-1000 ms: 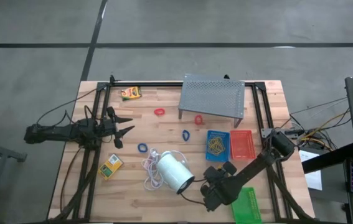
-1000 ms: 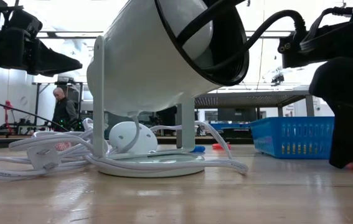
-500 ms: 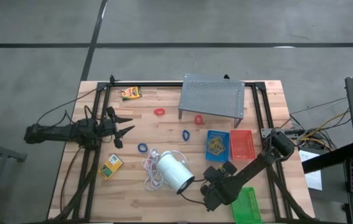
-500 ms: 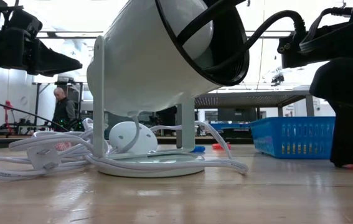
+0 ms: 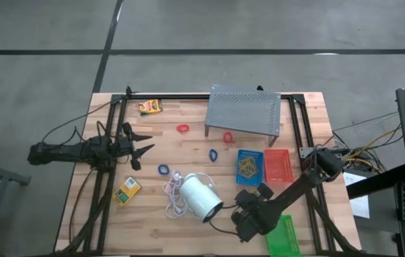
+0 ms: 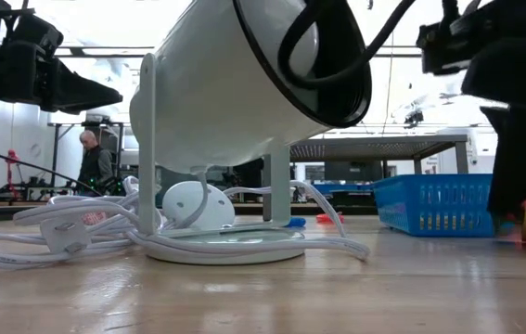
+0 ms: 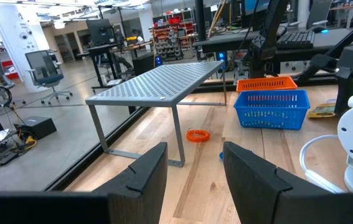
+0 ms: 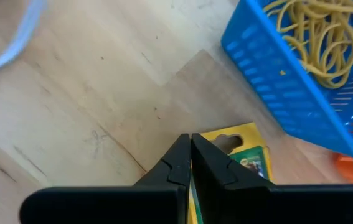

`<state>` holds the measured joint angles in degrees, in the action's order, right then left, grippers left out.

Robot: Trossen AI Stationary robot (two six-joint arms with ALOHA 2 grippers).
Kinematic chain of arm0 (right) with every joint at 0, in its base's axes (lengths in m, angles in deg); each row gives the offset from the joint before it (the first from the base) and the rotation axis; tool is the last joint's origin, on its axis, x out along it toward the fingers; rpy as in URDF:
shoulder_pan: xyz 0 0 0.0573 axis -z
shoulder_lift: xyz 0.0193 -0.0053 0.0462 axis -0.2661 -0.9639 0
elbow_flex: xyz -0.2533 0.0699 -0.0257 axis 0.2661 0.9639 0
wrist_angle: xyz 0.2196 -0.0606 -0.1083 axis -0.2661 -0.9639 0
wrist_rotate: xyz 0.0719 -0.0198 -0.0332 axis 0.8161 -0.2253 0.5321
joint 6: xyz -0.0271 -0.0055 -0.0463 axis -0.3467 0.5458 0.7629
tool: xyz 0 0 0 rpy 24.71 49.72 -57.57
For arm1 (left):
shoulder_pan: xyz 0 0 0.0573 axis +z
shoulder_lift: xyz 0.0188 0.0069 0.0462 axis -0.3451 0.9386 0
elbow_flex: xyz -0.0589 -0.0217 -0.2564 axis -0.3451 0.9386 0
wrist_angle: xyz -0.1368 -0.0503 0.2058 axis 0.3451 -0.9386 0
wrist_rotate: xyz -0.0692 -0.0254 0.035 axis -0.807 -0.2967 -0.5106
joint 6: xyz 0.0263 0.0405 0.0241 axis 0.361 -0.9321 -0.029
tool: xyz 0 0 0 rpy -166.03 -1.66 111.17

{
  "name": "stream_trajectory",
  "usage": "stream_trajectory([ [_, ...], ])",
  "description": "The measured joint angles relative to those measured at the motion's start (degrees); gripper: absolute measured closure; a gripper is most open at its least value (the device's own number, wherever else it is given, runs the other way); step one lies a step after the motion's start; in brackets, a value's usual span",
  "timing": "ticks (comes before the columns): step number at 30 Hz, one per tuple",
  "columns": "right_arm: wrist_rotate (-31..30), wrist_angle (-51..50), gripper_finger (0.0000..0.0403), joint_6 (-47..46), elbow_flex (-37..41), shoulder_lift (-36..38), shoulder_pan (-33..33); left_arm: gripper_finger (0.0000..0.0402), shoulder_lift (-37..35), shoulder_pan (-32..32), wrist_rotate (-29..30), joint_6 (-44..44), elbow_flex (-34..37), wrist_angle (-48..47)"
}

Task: Pick & Place Office Desk Supplies
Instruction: Put the yellow box of crayons into the orange bin

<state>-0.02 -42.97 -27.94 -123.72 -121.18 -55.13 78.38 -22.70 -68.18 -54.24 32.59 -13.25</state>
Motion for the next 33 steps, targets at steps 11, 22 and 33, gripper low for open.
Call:
stream_trajectory([
  [11,-1.9,-2.0,0.0395,-1.2,0.0,3.3,-0.3,0.0242,0.0,0.0,0.0,0.0,0.0,0.0],
  [22,-5.4,-5.6,0.0395,-5.0,0.0,7.3,-0.6,0.0242,0.0,0.0,0.0,0.0,0.0,0.0],
  [33,-5.6,-8.5,0.0395,-11.0,0.0,8.9,-0.6,0.0242,0.0,0.0,0.0,0.0,0.0,0.0],
])
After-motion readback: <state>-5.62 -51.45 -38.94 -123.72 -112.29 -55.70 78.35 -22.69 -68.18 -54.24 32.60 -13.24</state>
